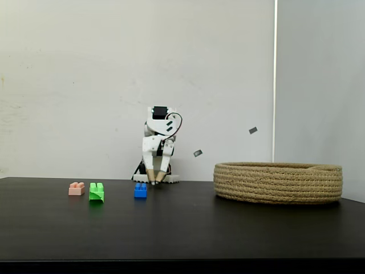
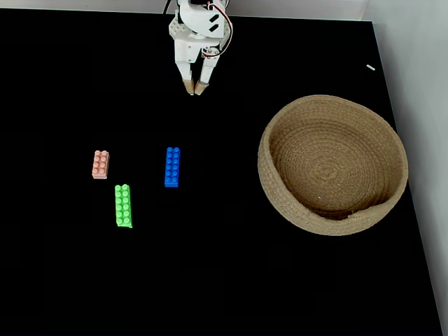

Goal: Place the lego blocks in the tray

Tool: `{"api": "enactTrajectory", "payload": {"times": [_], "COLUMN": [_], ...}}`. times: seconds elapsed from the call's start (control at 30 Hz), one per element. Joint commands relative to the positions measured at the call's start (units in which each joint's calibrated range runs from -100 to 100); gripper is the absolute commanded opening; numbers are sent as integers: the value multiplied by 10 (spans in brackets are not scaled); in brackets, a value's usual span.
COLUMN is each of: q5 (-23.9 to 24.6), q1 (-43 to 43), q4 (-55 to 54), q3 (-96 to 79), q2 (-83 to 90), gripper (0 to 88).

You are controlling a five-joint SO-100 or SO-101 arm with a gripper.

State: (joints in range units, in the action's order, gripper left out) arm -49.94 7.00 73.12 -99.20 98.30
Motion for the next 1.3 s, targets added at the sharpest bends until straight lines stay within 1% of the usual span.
{"api": "enactTrajectory", "payload": {"times": [0.0, 0.5, 0.87, 1.1, 1.27], "q5": [-2, -10, -7, -1, 16], "q1": [0, -2, -2, -5, -16], "q4": [5, 6, 6, 6, 6], "q3": [-8, -8, -8, -8, -8], "q2": [4, 4, 4, 4, 4], "gripper": [0, 0, 0, 0, 0]}}
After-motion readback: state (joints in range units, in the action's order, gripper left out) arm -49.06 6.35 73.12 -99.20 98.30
